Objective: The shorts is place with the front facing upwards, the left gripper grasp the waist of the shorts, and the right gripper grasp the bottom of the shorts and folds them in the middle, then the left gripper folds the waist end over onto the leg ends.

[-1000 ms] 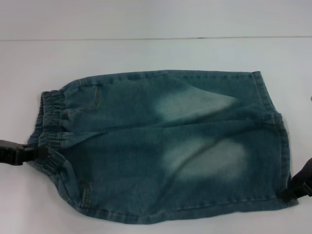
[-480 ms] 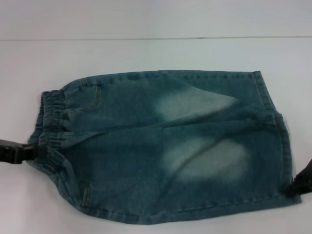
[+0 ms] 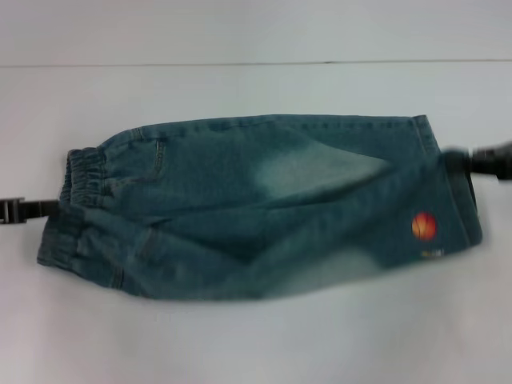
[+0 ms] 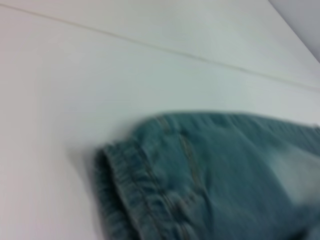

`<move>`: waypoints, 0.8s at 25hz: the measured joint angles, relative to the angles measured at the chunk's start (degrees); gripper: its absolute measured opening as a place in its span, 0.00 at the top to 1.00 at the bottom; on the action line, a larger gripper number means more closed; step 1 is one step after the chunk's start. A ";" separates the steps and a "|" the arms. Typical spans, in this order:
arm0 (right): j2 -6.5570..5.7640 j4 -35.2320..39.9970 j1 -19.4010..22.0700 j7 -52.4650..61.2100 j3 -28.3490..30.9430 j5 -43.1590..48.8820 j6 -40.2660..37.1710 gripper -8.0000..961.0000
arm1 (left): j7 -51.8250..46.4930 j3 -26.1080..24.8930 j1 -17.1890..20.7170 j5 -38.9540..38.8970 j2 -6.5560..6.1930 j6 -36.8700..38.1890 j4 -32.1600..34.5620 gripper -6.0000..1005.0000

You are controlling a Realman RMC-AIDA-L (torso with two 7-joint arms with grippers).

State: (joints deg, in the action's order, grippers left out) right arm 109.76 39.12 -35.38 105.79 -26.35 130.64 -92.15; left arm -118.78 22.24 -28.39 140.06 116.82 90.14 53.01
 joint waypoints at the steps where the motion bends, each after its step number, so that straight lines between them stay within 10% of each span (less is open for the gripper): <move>1: 0.00 0.00 0.00 0.00 0.00 0.00 0.00 0.95 | -0.18 -0.25 -0.14 -0.51 0.10 -1.76 -0.81 0.97; 9: 3.31 -5.23 -0.51 -5.12 -0.41 -5.60 18.96 0.95 | -0.15 -0.68 -0.01 -9.67 0.70 -10.21 -5.41 0.97; 20: 8.14 -9.02 -2.76 -16.76 -0.50 -11.85 38.24 0.92 | 4.38 -0.46 0.05 -22.14 4.78 -20.84 -6.56 0.97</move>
State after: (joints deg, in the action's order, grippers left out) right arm 117.89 30.10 -38.13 89.03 -26.85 118.80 -53.91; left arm -114.40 21.78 -28.34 117.93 121.60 69.30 46.45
